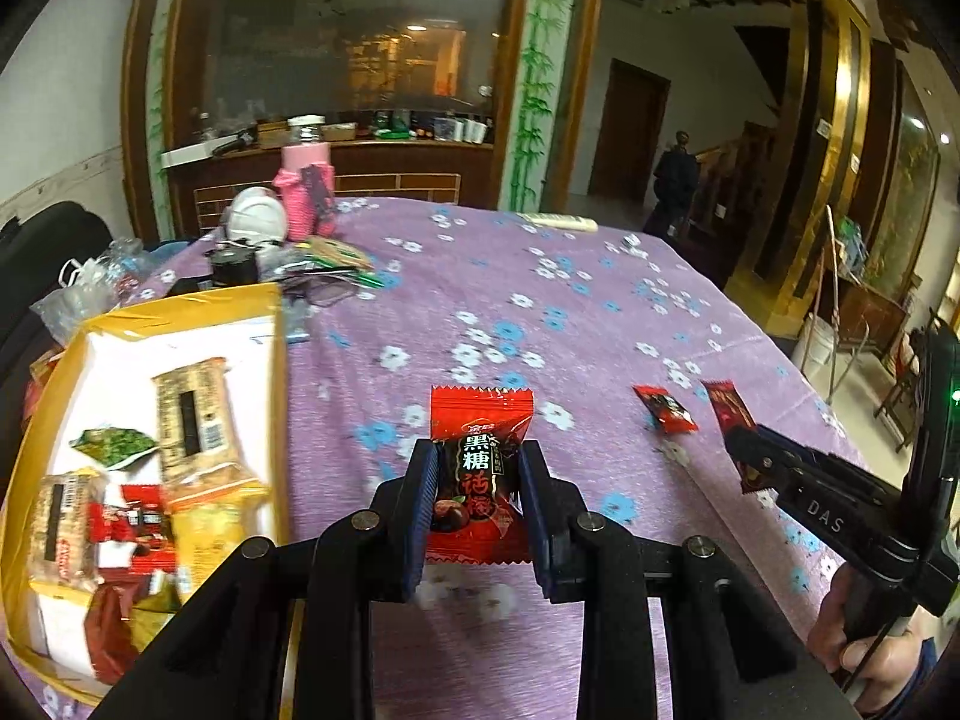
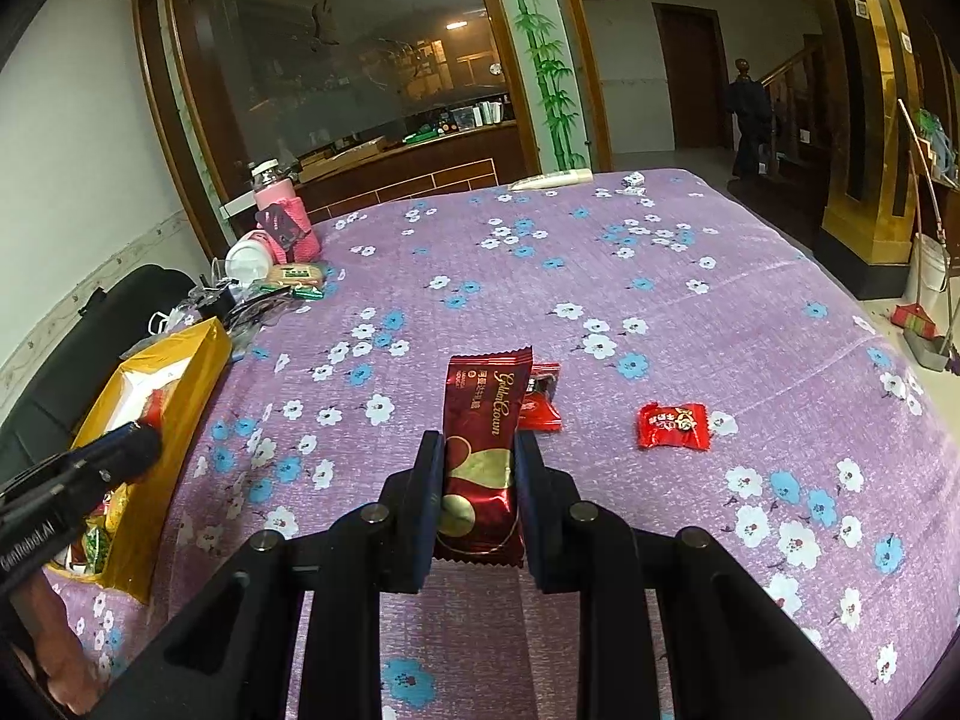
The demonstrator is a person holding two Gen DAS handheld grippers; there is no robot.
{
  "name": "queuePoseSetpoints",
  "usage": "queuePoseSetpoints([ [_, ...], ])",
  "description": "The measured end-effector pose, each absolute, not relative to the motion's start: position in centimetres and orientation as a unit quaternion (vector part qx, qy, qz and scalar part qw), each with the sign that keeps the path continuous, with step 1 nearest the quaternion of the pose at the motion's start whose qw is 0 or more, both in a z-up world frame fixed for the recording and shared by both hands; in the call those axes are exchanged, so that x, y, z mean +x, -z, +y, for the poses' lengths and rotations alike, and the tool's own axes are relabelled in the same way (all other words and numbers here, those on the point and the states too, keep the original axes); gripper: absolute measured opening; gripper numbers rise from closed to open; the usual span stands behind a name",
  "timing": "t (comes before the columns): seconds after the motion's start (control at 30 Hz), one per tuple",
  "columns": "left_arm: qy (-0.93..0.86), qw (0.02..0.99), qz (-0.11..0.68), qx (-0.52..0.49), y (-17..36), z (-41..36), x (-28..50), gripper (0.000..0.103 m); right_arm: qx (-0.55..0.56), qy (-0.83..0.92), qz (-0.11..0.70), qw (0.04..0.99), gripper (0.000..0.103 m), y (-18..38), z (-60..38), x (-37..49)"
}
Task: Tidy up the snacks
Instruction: 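Lift both held snacks and carry them toward the white tray, then lower the chocolate bar and red candy into the tray and open both grippers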
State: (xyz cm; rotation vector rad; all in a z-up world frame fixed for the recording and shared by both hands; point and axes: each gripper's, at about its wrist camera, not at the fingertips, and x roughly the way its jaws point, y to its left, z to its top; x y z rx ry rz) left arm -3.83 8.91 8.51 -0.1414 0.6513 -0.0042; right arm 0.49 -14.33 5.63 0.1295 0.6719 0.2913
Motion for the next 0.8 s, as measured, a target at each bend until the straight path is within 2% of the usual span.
queuePoseSetpoints([
  [0.27, -0.041, 0.942, 0.315, -0.105, -8.1, 14.4, -4.9, 0.028, 0.074, -0.198, 0.351, 0.912, 0.022, -5.7, -11.1, -1.0],
  [0.8, -0.154, 0.919, 0.322, -0.168, -5.4, 26.1, -7.8, 0.028, 0.020, -0.363, 0.396, 0.844, 0.023, -7.5, 3.5, -4.1],
])
